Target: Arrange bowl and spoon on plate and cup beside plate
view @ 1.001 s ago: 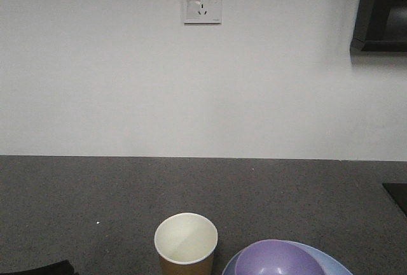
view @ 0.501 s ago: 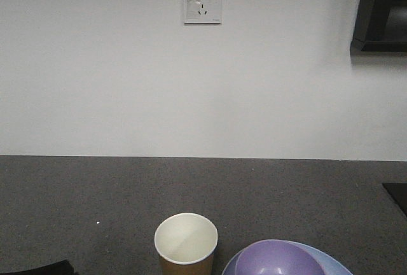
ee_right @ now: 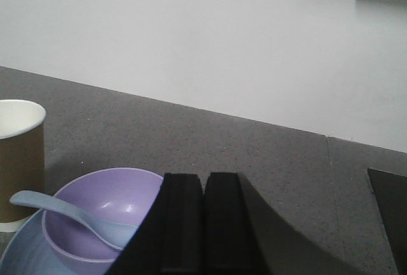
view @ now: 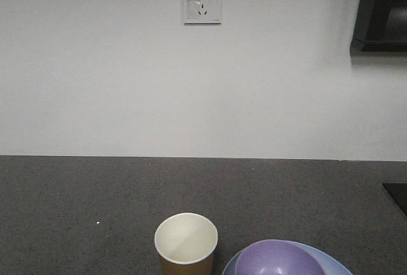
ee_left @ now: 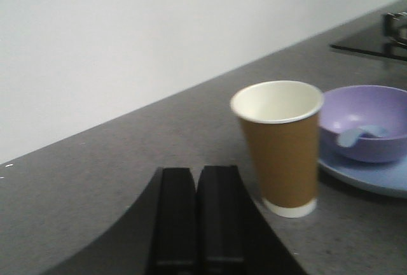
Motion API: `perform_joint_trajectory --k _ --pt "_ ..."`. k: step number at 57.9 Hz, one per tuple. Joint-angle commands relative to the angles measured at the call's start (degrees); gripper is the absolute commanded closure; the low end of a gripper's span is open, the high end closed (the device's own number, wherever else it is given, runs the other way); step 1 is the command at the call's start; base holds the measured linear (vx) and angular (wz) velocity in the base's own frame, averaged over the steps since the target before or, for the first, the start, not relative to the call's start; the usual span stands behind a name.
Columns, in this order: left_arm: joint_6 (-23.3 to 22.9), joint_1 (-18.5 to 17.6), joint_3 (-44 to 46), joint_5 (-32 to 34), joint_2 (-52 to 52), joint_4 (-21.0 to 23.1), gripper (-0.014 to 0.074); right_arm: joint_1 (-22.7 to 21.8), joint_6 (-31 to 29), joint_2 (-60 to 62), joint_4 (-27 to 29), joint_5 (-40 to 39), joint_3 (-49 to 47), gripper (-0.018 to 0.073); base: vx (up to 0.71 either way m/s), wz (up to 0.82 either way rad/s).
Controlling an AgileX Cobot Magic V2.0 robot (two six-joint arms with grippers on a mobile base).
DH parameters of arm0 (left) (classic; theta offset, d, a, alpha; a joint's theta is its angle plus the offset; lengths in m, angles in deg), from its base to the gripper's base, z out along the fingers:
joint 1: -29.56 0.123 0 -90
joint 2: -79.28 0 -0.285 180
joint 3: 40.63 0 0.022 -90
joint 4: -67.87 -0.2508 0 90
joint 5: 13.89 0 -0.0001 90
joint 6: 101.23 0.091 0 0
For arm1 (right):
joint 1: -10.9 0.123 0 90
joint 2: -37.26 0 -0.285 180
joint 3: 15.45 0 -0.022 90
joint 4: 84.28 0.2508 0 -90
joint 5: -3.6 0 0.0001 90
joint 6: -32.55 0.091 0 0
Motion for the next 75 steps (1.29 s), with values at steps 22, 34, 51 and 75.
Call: perform_joint_trajectory --k 22,34,51,75 --pt "0.0 27.4 -17.0 7.0 -28.8 5.1 0.0599 0.0 -0.6 -0.4 0.2 -4.5 -1.7 0.0565 0.00 0.00" --pt "0.1 25.9 -18.1 5.0 -28.5 3.2 0.0599 0.0 -0.6 -0.4 0.2 -4.6 -1.7 0.0565 0.00 0.00" --pt "0.0 22.9 -18.1 5.0 -28.5 3.3 0.0599 0.0 -0.6 -0.4 0.2 -4.6 -1.7 0.0565 0.00 0.00" --pt "0.0 22.9 -18.1 5.0 -28.5 3.3 0.0599 0.0 -0.6 -0.4 0.2 -4.6 -1.7 0.0565 0.00 0.00"
